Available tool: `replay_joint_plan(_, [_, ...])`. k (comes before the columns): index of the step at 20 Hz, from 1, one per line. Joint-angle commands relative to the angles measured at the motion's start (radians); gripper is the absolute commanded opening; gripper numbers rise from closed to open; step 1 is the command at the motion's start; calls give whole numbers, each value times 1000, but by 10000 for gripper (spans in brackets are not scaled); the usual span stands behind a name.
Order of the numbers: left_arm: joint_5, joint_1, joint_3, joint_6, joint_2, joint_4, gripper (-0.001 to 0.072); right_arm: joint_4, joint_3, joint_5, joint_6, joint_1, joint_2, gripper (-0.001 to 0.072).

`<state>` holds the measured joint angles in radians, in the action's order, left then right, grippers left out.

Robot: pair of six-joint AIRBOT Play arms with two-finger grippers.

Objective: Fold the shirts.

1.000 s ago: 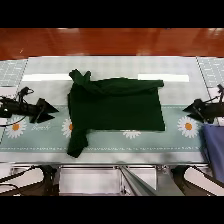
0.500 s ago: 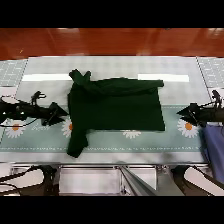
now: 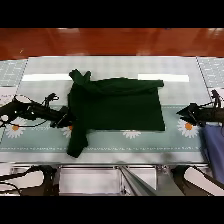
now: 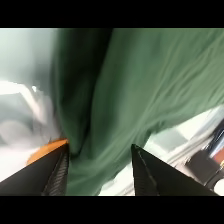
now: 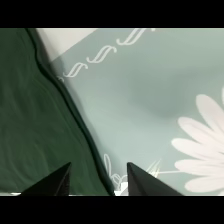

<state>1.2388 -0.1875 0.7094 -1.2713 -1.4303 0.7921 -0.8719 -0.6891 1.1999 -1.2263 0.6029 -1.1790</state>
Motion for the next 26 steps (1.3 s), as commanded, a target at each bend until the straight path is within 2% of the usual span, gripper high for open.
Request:
replay_joint_plan(1, [90, 6, 0, -25, -1, 88, 503, -5, 1, 20, 17, 1, 0, 398])
replay_joint_plan(4, [88, 25, -1, -51, -1, 101, 503, -27, 11, 33, 20, -3, 0, 397])
replay_joint_plan(8, [-15, 154, -1, -88, -3, 87, 492, -29, 38, 9, 19, -34, 0, 397])
replay_joint_plan(9, [-40, 180, -1, -87, -3, 87, 356, -29, 38, 11, 18, -33, 0, 397])
replay_joint_plan(10, [-51, 195, -1, -78, -3, 87, 55, -32, 38, 11, 16, -34, 0, 397])
replay_joint_plan(11, [-53, 203, 0, -52, -3, 87, 23, -36, 38, 14, 14, -34, 0, 397])
replay_joint_plan(16, [-51, 205, 1, -38, -3, 87, 23, -82, 42, 118, -3, -56, -55, 397])
replay_joint_plan(19, [-53, 206, 1, -39, -3, 87, 22, -120, 42, 114, -11, -137, -126, 398])
replay_joint_plan(25, [-56, 206, 1, -39, -3, 87, 23, 54, 15, -22, -13, -319, -227, 396])
replay_joint_plan(26, [-63, 205, 1, -39, -3, 87, 23, 90, 0, -49, -13, -348, -233, 364])
